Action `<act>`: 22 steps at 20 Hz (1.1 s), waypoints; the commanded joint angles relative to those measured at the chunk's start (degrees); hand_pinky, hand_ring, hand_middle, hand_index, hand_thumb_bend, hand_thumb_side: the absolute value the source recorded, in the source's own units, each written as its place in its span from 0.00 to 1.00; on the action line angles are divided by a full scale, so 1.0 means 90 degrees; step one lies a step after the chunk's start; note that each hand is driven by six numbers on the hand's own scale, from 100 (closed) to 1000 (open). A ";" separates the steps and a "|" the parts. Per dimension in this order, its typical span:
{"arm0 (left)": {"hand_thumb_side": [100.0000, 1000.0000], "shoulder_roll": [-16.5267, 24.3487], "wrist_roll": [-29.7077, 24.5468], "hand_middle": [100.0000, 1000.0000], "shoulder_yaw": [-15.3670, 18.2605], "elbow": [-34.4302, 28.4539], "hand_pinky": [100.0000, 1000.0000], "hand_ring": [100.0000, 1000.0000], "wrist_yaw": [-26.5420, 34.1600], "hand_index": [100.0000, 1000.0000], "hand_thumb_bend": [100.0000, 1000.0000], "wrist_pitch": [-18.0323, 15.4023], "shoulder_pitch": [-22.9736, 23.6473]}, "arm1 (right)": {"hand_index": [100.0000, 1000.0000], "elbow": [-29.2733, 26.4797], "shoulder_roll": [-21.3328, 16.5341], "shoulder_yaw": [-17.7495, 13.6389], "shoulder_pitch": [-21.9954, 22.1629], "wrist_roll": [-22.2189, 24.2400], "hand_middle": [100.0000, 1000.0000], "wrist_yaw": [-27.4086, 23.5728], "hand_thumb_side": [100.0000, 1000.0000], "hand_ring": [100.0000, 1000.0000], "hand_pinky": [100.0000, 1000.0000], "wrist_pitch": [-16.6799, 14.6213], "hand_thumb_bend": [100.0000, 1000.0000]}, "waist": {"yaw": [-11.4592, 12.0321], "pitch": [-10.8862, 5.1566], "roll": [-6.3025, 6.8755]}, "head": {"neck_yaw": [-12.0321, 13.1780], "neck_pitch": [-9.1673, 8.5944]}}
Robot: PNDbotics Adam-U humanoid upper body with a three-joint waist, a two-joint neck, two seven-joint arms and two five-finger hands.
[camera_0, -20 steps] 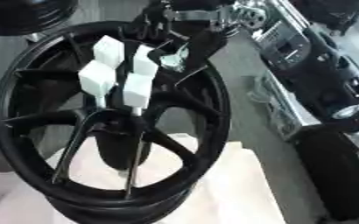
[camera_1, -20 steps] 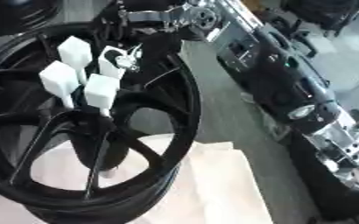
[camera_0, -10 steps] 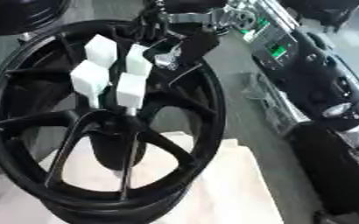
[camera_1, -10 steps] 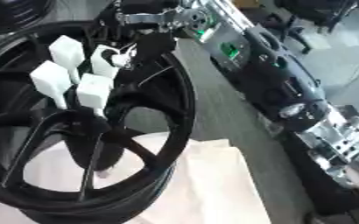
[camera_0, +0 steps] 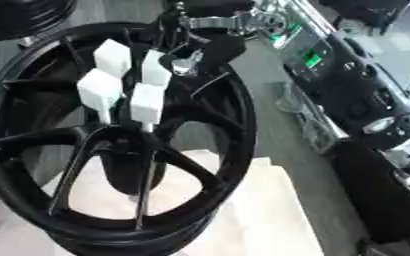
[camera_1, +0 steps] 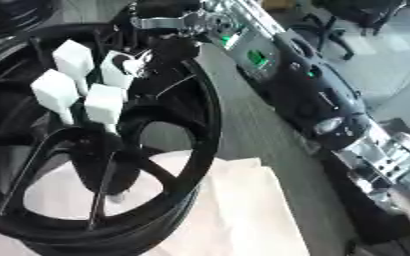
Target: Pull the pin out of the wheel hub.
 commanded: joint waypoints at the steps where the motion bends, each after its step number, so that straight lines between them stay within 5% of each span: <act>1: 1.00 0.0147 0.0033 0.95 0.0012 -0.0053 0.88 0.95 -0.0035 0.79 0.04 -0.0018 -0.0047 | 0.94 0.0037 -0.0086 -0.0101 -0.0063 -0.0004 0.73 0.0068 0.90 0.70 0.61 -0.0021 0.00 | 0.0007 -0.0063 0.0051 | -0.0026 -0.0011; 22: 1.00 0.0151 0.0055 0.95 -0.0001 -0.0038 0.88 0.95 -0.0060 0.79 0.04 -0.0033 -0.0089 | 0.94 0.0170 -0.0052 -0.0143 -0.0044 -0.0008 0.73 0.0255 0.97 0.70 0.61 -0.0097 0.00 | -0.0019 0.0047 0.0057 | -0.0092 -0.0011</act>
